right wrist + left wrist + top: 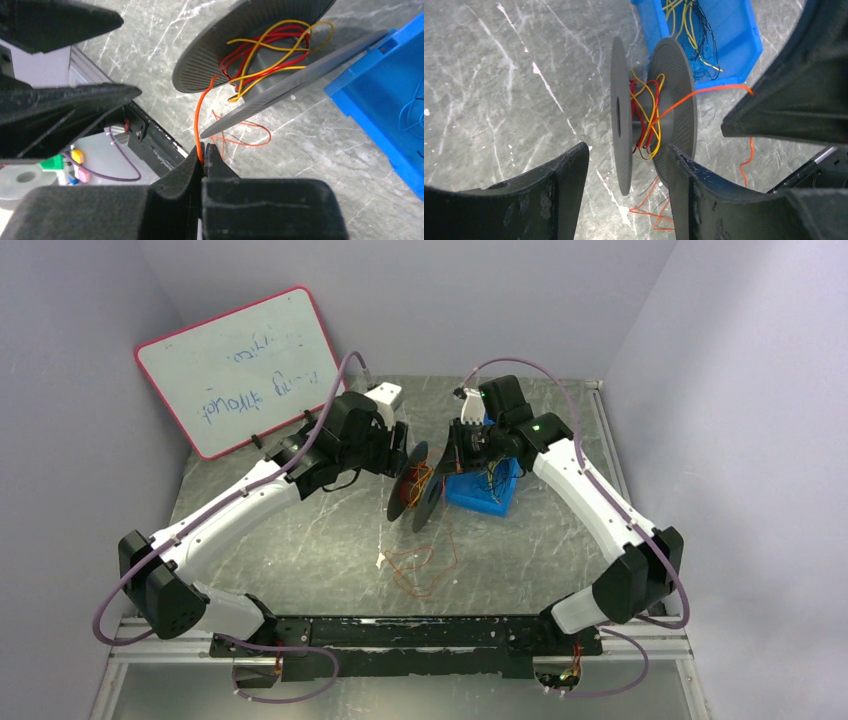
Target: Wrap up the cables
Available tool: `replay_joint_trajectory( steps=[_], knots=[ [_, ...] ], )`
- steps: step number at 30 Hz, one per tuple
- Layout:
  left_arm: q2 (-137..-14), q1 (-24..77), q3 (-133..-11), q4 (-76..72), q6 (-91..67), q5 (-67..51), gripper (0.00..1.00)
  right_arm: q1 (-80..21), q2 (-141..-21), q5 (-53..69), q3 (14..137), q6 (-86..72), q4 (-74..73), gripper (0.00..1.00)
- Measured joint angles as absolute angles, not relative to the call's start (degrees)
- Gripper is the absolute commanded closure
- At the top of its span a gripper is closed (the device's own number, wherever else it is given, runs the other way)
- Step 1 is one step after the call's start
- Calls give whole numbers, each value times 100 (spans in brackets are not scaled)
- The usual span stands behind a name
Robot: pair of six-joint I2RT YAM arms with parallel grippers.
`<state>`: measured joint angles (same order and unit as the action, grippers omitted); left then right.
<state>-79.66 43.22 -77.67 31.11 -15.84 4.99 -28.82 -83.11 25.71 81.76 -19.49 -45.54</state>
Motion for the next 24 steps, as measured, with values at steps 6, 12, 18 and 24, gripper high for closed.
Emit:
replay_joint_trajectory(
  steps=[6, 12, 18, 24],
  knots=[
    [-8093, 4580, -7564, 2950, -1581, 460, 38, -2408, -8659, 3323, 8232, -1966, -4803, 100],
    [-8093, 4637, -7428, 2858, -1581, 462, 38, -2311, -8755, 3905, 8256, -2078, -4831, 100],
    [-8125, 4635, -7428, 2681, -1581, 464, 38, -2279, -8954, 4313, 8287, -2272, -4810, 100],
    [-8298, 4639, -7413, 2497, -1573, 467, 39, -2268, -9271, 4611, 8291, -2440, -4818, 100]
  ],
)
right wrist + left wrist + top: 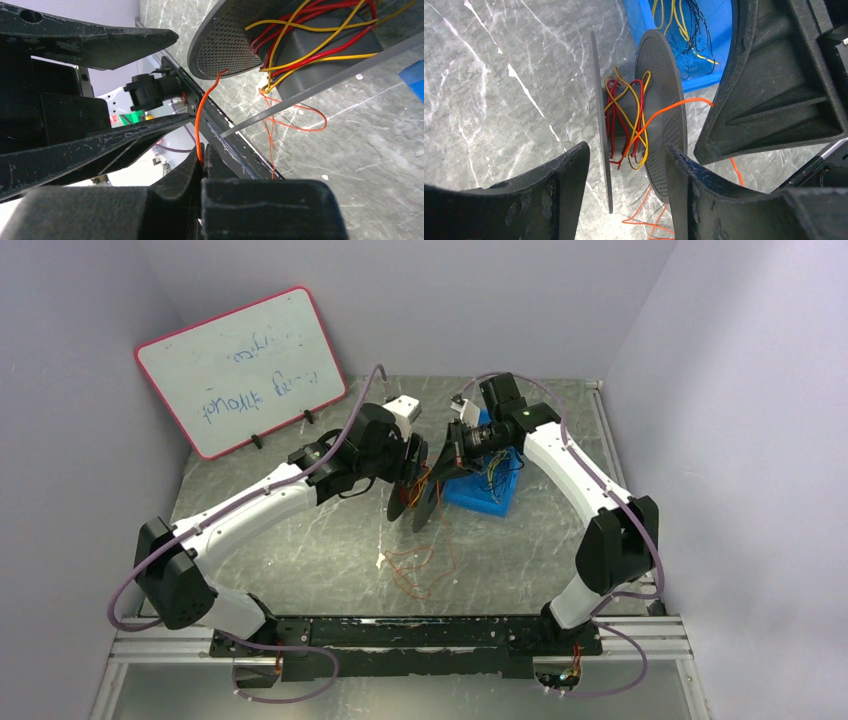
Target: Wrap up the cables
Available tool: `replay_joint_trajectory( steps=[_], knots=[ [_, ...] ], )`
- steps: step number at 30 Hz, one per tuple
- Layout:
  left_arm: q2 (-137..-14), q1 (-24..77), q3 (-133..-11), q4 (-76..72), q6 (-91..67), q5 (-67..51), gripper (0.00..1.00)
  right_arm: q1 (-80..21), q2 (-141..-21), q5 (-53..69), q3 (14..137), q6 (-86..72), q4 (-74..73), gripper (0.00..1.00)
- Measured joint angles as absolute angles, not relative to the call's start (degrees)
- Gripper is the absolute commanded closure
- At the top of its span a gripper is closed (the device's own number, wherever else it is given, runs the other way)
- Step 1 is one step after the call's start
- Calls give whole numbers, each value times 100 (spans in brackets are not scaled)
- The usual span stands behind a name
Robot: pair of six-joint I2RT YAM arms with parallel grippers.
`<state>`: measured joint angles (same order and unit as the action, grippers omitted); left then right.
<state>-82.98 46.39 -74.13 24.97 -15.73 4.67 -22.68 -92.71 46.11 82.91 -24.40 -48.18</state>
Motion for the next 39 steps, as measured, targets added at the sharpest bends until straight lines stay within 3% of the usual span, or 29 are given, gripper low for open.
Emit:
replay_joint_trajectory(
  steps=[26, 39],
  knots=[
    [-8774, 4735, -7022, 2255, -1369, 753, 47, -2200, -9863, 5216, 8626, -2486, -5164, 100],
    [-8842, 4748, -7017, 2228, -1369, 923, 71, -2191, -9915, 5330, 8626, -2488, -5164, 100]
  ],
)
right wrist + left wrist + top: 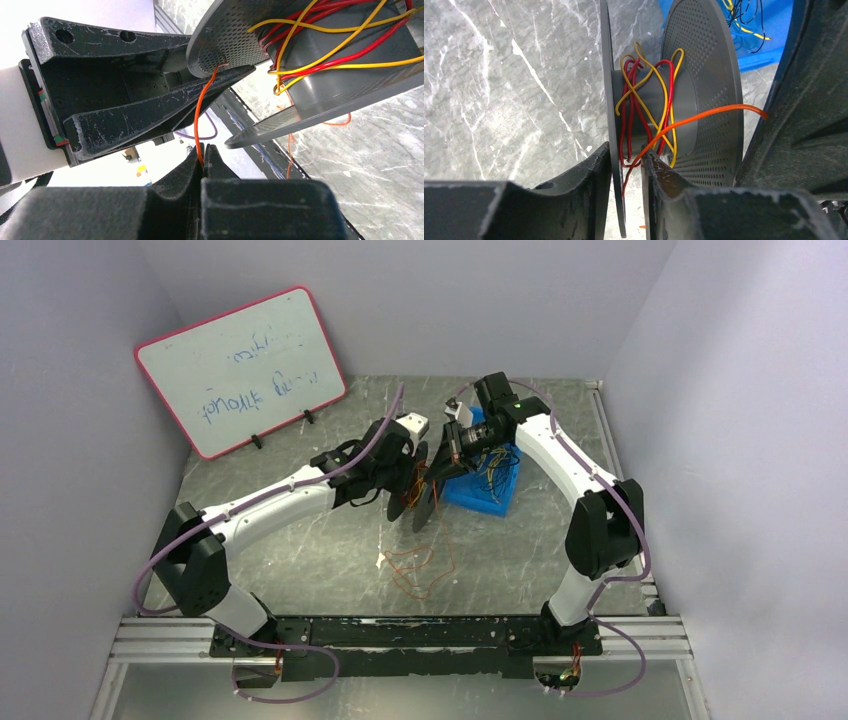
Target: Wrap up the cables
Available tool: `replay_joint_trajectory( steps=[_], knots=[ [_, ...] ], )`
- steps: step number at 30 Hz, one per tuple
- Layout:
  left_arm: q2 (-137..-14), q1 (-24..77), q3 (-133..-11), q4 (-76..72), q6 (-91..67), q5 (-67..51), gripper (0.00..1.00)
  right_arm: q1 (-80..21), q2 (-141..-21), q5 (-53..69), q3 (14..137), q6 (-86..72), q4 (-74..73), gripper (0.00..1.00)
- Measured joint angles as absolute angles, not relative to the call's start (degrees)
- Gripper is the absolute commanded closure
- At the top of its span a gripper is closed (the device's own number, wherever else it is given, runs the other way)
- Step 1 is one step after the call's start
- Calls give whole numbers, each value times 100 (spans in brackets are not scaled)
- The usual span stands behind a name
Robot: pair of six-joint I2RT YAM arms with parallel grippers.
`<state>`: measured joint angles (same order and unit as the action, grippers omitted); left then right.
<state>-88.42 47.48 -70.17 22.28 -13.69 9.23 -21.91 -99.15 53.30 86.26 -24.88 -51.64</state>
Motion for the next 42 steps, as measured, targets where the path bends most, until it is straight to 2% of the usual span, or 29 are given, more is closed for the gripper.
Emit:
replay_joint_trajectory(
  steps=[3, 6, 7, 14, 29, 36, 42],
  knots=[
    [-8842, 4764, -7017, 2233, -1367, 976, 79, -2191, -9915, 5339, 8624, -2491, -5162, 100],
    [-8842, 4772, -7017, 2233, -1369, 1013, 92, -2191, -9915, 5341, 8608, -2510, -5140, 100],
    [-8842, 4777, -7015, 2233, -1369, 1035, 93, -2191, -9915, 5343, 8600, -2521, -5131, 100],
    [-8862, 4831, -7019, 2224, -1326, 1166, 93, -2191, -9915, 5360, 8475, -2637, -4982, 100],
    [-8805, 4943, -7019, 2443, -1463, 1525, 93, -2191, -9725, 5280, 8436, -2698, -4729, 71],
    [-8672, 4880, -7017, 2781, -1566, 1610, 93, -2189, -8938, 4919, 8060, -2504, -4672, 64],
    [-8429, 4648, -6890, 3030, -1627, 1586, 93, -2180, -7782, 4001, 7168, -2418, -4265, 57]
  ],
)
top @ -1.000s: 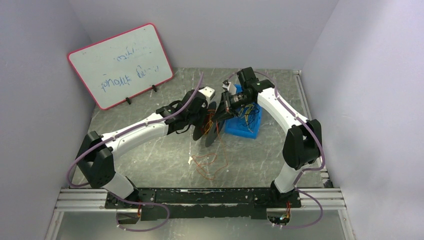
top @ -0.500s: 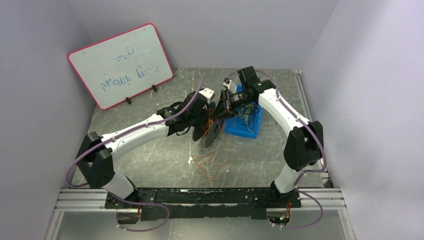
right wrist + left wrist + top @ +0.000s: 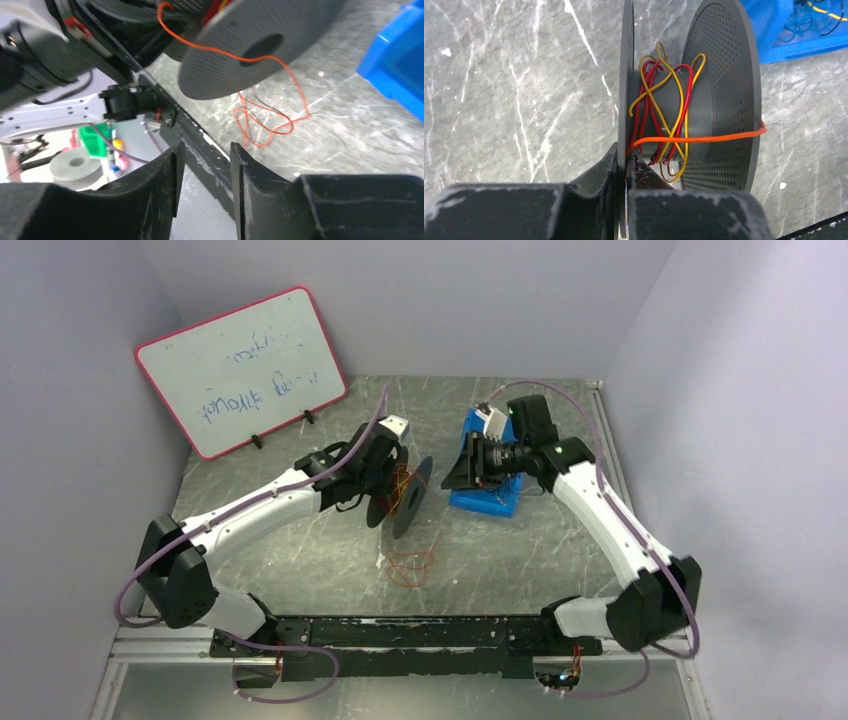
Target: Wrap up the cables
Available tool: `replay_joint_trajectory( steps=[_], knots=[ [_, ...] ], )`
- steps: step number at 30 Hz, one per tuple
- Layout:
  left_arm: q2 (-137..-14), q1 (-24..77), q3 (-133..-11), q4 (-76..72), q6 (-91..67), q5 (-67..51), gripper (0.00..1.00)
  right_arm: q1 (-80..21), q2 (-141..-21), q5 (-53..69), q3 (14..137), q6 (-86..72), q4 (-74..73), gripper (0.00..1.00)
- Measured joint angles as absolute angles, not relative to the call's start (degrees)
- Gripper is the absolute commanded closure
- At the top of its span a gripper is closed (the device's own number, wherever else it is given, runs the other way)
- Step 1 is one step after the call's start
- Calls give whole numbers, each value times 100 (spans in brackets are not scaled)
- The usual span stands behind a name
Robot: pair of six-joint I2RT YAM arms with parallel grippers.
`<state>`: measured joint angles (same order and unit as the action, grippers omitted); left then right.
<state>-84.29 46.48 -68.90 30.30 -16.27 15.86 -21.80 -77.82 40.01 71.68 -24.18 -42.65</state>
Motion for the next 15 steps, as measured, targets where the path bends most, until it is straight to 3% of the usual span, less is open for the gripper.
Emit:
replay_joint_trajectory(
  steps=[10, 15],
  knots=[
    [-8130, 4508, -6711, 3312, -1756, 1588, 93, -2292, -5745, 3159, 4731, -2580, -2506, 52],
    [-7990, 4504, -6582, 3326, -1824, 1584, 93, -2974, -5308, 2445, 3645, -2558, -1643, 49]
  ],
)
